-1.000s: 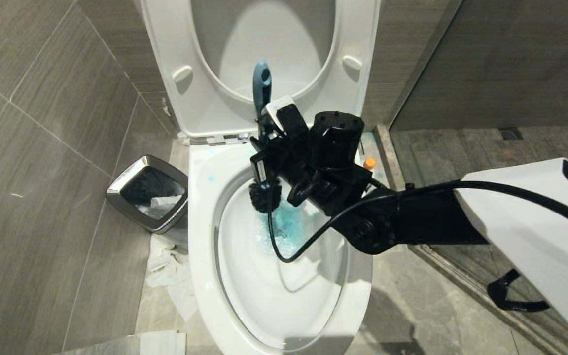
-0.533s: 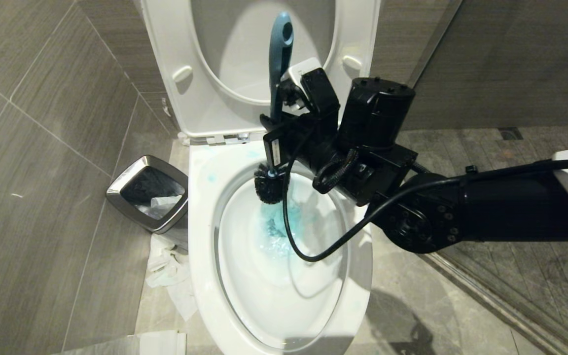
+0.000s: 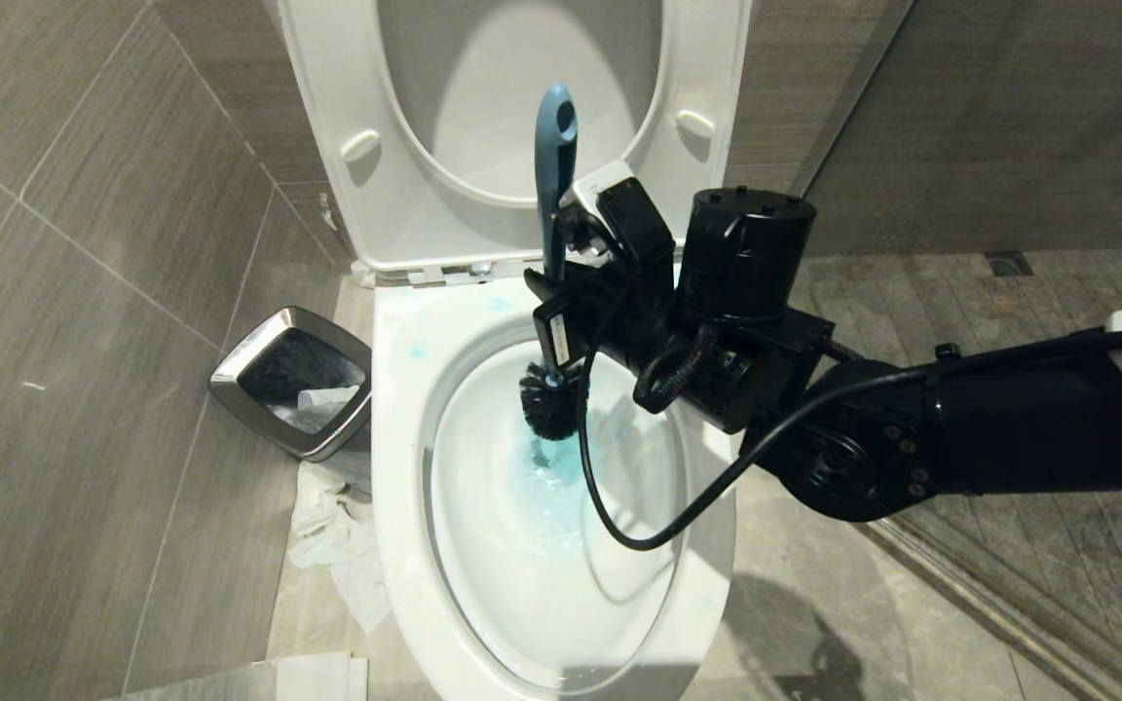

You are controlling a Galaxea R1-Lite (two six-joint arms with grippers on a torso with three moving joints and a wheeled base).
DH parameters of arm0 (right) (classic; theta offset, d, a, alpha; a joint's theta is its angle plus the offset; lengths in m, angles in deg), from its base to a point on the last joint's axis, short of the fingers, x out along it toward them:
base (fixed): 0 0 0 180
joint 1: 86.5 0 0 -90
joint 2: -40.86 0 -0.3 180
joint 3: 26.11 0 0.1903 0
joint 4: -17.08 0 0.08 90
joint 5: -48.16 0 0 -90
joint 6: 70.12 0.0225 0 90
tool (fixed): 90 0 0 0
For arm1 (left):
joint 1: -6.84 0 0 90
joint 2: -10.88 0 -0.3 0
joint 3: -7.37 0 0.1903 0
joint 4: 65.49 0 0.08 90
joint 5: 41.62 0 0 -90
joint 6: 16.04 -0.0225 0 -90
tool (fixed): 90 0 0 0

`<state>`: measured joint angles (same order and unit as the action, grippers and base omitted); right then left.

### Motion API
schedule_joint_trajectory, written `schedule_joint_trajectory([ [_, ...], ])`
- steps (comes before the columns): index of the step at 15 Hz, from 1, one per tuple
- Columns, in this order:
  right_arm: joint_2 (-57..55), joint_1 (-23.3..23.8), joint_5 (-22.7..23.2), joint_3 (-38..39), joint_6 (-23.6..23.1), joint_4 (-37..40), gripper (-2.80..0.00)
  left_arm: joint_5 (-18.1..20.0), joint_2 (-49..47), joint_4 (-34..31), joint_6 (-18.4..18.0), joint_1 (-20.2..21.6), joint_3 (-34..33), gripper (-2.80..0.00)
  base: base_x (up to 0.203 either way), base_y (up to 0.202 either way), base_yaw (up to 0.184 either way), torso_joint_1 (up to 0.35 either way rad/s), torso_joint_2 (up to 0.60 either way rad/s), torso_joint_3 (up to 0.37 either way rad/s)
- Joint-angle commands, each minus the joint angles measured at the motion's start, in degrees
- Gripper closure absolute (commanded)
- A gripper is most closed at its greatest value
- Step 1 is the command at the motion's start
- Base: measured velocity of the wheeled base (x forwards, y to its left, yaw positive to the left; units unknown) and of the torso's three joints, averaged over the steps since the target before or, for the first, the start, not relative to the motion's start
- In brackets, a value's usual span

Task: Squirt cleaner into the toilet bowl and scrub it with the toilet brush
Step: Scrub the toilet bowl

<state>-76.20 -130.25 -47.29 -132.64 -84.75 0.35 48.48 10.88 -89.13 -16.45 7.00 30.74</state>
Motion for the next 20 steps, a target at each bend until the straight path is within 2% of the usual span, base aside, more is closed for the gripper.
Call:
schedule_joint_trajectory([
  [1, -4.7, 1.2, 0.0, -3.0, -0.1, -0.2, 0.00, 0.0, -0.1, 0.0, 0.1, 0.0, 0.0, 0.00, 0.000, 0.000, 0.000, 0.000, 0.00, 0.000],
  [7, -11.6, 5.7, -0.1, -11.6, -0.2, -0.1, 0.00, 0.0, -0.1, 0.0, 0.1, -0.1, 0.0, 0.00, 0.000, 0.000, 0.000, 0.000, 0.00, 0.000],
  [11, -9.4, 6.1, -0.3, -9.9, -0.4, -0.2, 0.00, 0.0, -0.1, 0.0, 0.1, 0.0, 0.0, 0.00, 0.000, 0.000, 0.000, 0.000, 0.00, 0.000],
  [14, -8.0, 4.5, -0.2, -8.4, -0.5, -0.3, 0.00, 0.0, -0.1, 0.0, 0.1, -0.1, 0.0, 0.00, 0.000, 0.000, 0.000, 0.000, 0.00, 0.000],
  [20, -13.6, -0.9, 0.0, -14.7, -0.7, 0.0, 0.00, 0.0, -0.1, 0.0, 0.1, 0.0, 0.0, 0.00, 0.000, 0.000, 0.000, 0.000, 0.00, 0.000],
])
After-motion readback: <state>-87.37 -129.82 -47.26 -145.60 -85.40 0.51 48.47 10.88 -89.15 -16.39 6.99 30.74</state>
